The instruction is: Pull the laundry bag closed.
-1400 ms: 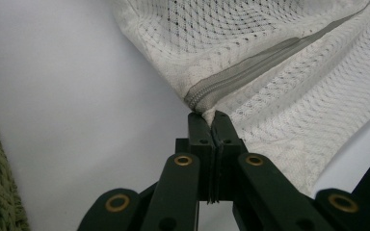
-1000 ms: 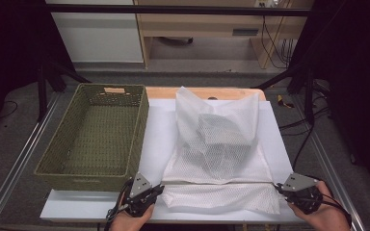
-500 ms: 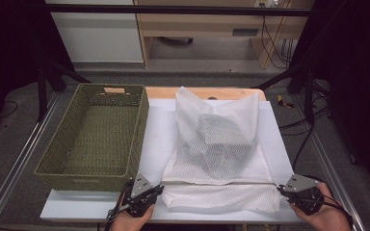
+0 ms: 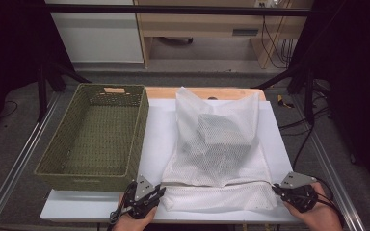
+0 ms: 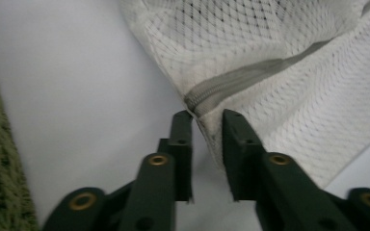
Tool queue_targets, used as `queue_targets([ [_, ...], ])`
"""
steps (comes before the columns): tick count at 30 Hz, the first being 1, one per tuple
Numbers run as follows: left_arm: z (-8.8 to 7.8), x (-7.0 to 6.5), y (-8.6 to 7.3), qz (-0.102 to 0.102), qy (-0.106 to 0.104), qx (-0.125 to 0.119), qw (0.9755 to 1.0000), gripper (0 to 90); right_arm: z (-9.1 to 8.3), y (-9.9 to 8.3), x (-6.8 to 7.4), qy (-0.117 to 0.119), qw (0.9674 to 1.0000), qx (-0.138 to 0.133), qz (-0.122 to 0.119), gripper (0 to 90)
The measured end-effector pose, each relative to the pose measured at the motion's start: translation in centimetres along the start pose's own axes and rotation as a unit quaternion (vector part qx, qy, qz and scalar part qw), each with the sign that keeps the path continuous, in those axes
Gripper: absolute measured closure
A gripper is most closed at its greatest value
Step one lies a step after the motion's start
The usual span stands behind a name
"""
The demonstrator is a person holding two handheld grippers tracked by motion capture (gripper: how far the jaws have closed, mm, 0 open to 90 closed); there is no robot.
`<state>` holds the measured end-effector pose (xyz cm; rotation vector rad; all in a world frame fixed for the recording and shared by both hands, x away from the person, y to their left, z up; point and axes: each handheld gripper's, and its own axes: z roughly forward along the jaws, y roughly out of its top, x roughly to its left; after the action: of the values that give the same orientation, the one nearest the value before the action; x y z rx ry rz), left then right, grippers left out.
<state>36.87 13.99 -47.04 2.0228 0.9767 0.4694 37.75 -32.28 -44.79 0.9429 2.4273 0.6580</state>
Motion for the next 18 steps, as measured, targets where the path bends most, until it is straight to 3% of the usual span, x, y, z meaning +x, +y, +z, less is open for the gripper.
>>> queue_targets([
  [6,-0.1,0.0,0.3,0.004,0.001,-0.018,0.9998,50.9,-0.6,0.1,-0.3,0.006,0.9995,-0.019,0.026,65.4],
  [13,-0.1,-0.1,0.5,0.011,0.003,-0.031,0.9994,36.5,-0.9,0.4,-0.4,0.001,0.9983,-0.042,0.041,47.6],
  [18,-0.1,-0.1,0.7,0.009,0.0,-0.039,0.9992,26.3,-1.0,1.0,-0.2,-0.018,0.9972,-0.053,0.049,30.5],
])
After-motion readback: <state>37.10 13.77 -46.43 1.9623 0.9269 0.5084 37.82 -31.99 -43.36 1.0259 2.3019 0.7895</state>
